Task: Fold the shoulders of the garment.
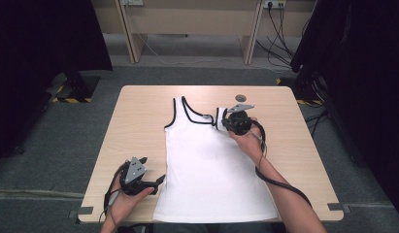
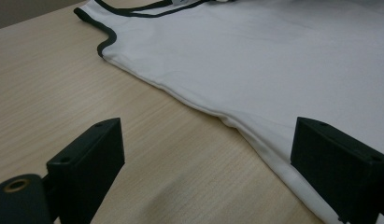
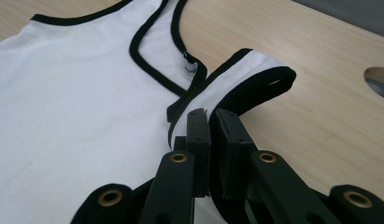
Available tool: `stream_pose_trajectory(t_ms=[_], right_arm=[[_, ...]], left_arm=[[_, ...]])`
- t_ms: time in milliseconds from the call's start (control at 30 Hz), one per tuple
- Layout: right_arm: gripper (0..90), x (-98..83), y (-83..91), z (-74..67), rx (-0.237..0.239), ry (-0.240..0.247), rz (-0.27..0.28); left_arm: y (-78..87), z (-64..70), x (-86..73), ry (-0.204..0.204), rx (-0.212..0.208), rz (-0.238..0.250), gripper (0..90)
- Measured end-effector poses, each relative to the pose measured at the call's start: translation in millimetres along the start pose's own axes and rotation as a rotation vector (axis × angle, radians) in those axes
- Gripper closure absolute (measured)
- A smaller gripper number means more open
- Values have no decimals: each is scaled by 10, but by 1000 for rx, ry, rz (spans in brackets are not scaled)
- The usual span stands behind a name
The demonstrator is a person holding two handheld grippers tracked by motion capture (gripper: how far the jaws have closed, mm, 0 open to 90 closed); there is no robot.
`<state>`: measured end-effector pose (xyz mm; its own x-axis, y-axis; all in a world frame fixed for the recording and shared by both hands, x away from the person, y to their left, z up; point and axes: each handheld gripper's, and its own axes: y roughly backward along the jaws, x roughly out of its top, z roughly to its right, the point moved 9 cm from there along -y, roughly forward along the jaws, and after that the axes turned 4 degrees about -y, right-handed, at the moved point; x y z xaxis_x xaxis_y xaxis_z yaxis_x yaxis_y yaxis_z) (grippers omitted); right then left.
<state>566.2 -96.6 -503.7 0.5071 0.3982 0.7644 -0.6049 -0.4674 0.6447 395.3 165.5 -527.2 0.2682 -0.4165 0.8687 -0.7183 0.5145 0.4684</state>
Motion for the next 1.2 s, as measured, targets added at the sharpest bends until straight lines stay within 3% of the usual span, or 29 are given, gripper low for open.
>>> stream_pose_trajectory(t_ms=[133, 233, 400, 600, 667, 700, 800, 1200], right_arm=[[817, -39, 10, -58, 12, 16, -7], [807, -132, 45, -195, 61, 40, -16], [790, -171, 60, -244, 78, 52, -19], [750, -313, 151, -412, 147, 101, -45], [716, -313, 151, -412, 147, 101, -45], [687, -319, 207, -460, 170, 118, -40], [679, -296, 268, -487, 186, 122, -29], [637, -328, 258, -524, 186, 122, -41]], left_arm=[[0, 0, 0, 0, 0, 0, 90], [-3, -2, -1, 1, 0, -1, 90], [-1, 1, -1, -1, 0, -1, 90], [-4, 1, -2, -4, 0, -4, 90], [-5, 2, -2, -3, 0, -4, 90], [-5, 1, -2, -4, 1, -4, 90], [-6, 3, -3, -7, 2, -7, 91], [-6, 1, -2, -7, 2, -7, 91]])
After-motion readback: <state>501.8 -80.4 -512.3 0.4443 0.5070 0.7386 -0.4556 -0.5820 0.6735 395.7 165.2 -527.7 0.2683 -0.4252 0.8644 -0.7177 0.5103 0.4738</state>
